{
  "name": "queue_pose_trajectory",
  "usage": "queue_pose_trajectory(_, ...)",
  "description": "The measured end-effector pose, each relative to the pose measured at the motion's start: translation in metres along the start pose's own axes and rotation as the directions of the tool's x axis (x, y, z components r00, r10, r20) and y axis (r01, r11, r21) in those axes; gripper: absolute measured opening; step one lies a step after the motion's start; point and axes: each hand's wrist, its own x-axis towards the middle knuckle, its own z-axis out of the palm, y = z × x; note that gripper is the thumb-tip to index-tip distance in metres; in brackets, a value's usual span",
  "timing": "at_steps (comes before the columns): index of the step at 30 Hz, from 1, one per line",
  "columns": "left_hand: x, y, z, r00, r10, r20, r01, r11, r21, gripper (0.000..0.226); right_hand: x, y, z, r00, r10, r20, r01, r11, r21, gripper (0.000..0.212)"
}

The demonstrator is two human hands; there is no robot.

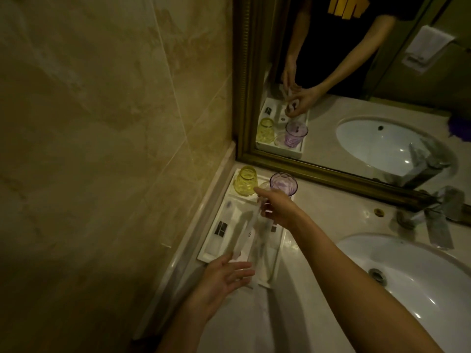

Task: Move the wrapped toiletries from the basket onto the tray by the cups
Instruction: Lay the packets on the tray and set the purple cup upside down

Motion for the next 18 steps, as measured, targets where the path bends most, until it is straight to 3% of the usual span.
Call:
queue_pose_trajectory(3,0.002,0.000,0.001,0.998,0.007,-0.054,-0.012,0.997,-0.078,0.030,0.005,-0.003,0.004,0.997,-0.063,0.045,0.071,0.979,-0.193,0.021)
queue_pose_trajectory(5,0.005,-0.002,0.002,0.993,0.015,-0.120,-0.023,0.998,-0.062,0.028,0.010,-0.001,0.005,0.994,-0.094,0.064,0.109,0.945,-0.308,0.034)
queue_pose_trajectory(9,0.005,-0.005,0.004,0.978,0.021,-0.208,-0.012,0.999,0.043,0.032,0.025,0.004,0.005,0.974,-0.212,0.082,0.212,0.720,-0.660,0.054)
queue_pose_trajectory(14,0.004,-0.008,0.009,0.937,0.032,-0.349,0.045,0.977,0.210,0.035,0.044,0.023,0.006,0.960,-0.251,0.123,0.249,0.570,-0.783,0.052)
queue_pose_trajectory(15,0.005,-0.009,0.010,0.920,0.096,-0.381,0.048,0.935,0.352,0.033,0.046,0.029,0.007,0.954,-0.265,0.142,0.270,0.547,-0.793,0.051)
queue_pose_trajectory(16,0.004,-0.011,0.012,0.899,0.220,-0.380,0.038,0.822,0.568,0.031,0.048,0.034,0.009,0.943,-0.293,0.155,0.292,0.514,-0.806,0.050)
queue_pose_trajectory(18,0.001,-0.014,0.011,0.847,0.486,-0.214,-0.011,0.419,0.908,0.036,0.050,0.044,0.012,0.909,-0.384,0.163,0.320,0.391,-0.863,0.051)
